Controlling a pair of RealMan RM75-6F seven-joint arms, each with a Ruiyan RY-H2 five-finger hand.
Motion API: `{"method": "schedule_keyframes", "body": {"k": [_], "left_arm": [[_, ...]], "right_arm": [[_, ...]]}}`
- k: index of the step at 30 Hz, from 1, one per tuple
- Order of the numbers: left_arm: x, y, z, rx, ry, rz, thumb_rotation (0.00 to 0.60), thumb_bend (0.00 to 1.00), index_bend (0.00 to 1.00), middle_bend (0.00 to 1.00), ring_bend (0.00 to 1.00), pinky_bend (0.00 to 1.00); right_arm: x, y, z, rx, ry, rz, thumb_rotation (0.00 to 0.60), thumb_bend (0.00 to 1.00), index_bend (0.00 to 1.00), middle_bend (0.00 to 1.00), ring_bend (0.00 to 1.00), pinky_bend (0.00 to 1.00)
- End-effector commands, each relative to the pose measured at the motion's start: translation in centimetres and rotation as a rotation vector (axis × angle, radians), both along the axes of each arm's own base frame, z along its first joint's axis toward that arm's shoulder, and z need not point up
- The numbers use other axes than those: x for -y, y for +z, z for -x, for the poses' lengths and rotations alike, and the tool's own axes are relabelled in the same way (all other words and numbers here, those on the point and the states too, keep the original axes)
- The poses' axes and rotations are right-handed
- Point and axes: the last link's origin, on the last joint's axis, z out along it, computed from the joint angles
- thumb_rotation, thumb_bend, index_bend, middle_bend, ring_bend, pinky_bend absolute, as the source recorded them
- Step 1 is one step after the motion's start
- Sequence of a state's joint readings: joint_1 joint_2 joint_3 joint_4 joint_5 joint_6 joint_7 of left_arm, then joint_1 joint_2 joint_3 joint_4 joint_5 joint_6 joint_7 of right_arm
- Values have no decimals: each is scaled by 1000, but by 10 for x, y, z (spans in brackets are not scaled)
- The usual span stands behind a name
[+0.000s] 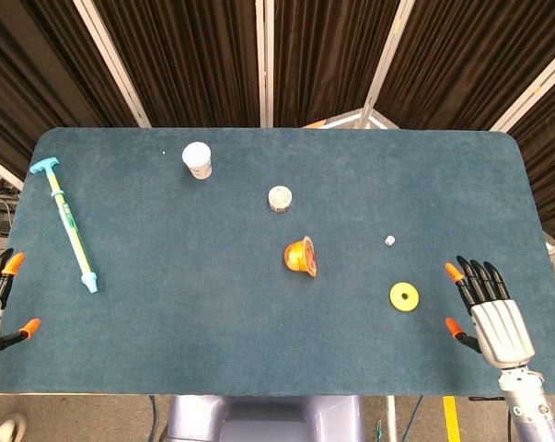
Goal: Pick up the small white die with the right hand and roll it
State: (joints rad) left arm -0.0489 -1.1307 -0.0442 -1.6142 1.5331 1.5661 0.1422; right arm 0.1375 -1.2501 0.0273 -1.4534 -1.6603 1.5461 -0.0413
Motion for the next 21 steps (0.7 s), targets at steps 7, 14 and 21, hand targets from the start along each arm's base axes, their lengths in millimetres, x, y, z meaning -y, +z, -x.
{"method": "schedule_keyframes", "body": {"k": [7, 14, 21], "left_arm": [[1, 1, 0, 1, 2, -2, 600, 60, 0, 0, 0, 0], [0, 7, -1, 20, -1, -20, 600, 60, 0, 0, 0, 0], [-2, 18, 2, 38, 20, -42, 600, 60, 0, 0, 0, 0]], "right_arm": [[0, 0, 0, 3, -1, -5, 600, 191, 62, 0, 0, 0], [6, 2, -2, 29, -14, -7, 600, 190, 76, 0, 0, 0], [27, 3, -12, 77, -20, -29, 600, 192, 145, 0, 0, 0]]}}
